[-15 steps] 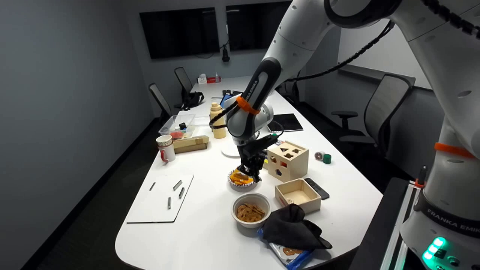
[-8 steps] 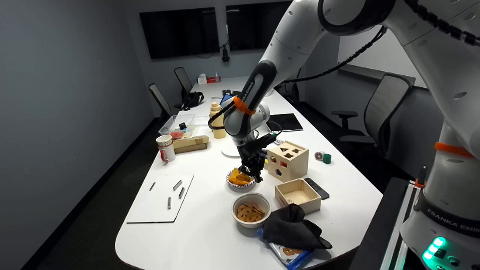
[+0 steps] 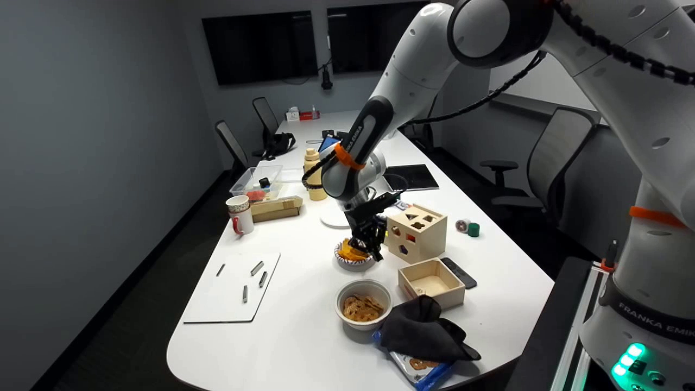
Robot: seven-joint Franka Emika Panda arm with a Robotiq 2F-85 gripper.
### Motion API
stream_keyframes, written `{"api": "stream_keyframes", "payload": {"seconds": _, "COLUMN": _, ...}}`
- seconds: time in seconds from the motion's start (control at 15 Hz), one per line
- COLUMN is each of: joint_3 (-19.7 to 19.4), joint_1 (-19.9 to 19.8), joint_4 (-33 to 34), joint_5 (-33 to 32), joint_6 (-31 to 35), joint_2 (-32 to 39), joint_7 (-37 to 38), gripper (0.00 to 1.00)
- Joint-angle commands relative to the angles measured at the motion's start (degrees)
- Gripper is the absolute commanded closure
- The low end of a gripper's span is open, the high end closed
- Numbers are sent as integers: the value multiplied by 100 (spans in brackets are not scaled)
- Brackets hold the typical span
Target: Use the spoon to stir in the bowl
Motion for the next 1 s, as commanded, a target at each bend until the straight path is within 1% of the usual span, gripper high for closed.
{"api": "stream_keyframes", "payload": {"seconds": 0.0, "joint_3": -100, "joint_1": 61, "joint_4": 155, "joint_5": -109, "joint_6": 182, "joint_2": 89, "joint_7": 200, "gripper": 99}}
{"api": "stream_keyframes", "payload": {"seconds": 0.2, "joint_3": -92, "joint_1": 22, "joint_4": 117, "joint_5": -79, "joint_6": 483, "joint_2": 71, "joint_7": 105, "gripper": 99}}
{"api": "stream_keyframes", "payload": {"seconds": 0.4, "joint_3": -17, "joint_1": -76, "joint_4": 206, "joint_5": 24, "joint_6": 522, "joint_2": 154, "joint_7": -76, "gripper": 99}}
{"api": "stream_keyframes", "payload": {"seconds": 0.73, "joint_3": 365, "joint_1": -480, "joint_4": 399, "joint_5": 473, "joint_6": 158, "joint_2": 253, "joint_7": -926, "gripper": 99}}
{"api": "stream_keyframes", "payload": {"seconds": 0.87, "joint_3": 396, "joint_1": -539, "joint_4": 431, "joint_5": 540, "joint_6": -61, "joint_2": 213, "joint_7": -1070, "gripper": 99}}
{"api": "stream_keyframes", "payload": {"seconds": 0.93, "joint_3": 398, "joint_1": -553, "joint_4": 463, "joint_5": 552, "joint_6": -274, "joint_2": 179, "joint_7": -1101, "gripper": 99}}
